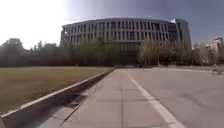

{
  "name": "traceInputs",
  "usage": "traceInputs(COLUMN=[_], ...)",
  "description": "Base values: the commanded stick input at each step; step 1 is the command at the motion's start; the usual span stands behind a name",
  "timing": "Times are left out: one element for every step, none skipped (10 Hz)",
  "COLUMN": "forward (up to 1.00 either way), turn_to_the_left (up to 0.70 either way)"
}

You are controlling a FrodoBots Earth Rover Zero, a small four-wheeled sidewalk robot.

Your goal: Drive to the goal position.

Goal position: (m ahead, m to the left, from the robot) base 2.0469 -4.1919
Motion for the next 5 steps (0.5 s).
traceInputs(forward=[0.7,0.7,0.7,0.7,0.7], turn_to_the_left=[0.0,0.0,0.0,0.0,0.0])
